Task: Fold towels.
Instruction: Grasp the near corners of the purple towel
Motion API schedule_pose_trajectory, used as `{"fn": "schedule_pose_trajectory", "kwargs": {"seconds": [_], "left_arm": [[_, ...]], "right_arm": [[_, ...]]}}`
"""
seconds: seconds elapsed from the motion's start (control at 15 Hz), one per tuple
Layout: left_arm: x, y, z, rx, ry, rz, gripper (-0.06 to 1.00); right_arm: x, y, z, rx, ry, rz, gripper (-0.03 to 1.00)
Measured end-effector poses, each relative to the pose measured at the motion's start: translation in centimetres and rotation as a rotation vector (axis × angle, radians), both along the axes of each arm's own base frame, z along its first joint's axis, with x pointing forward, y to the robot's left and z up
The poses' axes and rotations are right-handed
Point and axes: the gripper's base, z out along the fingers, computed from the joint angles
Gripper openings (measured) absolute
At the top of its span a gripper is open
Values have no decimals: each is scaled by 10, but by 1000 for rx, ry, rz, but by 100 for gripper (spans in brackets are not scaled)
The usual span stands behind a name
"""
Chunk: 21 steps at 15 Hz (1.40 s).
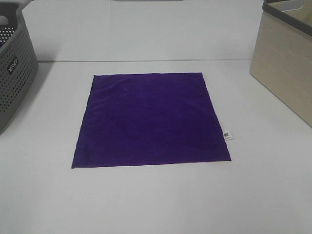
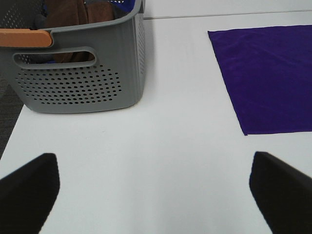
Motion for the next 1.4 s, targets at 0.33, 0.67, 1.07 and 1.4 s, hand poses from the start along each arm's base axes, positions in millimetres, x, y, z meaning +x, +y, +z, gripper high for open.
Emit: {"fn": "schedule_pose_trajectory", "kwargs": {"seconds": [0.33,0.67,1.07,1.4], "left_arm": [[0,0,0,0,0,0,99],[0,0,0,0,0,0,99],[68,3,52,-25,391,-34,99],[191,-1,40,-91,585,-198,99]], "right_arm": [[0,0,0,2,0,0,98],[0,0,0,2,-1,0,98],[107,2,67,49,329,20,98],[250,23,42,165,588,302,98]]}}
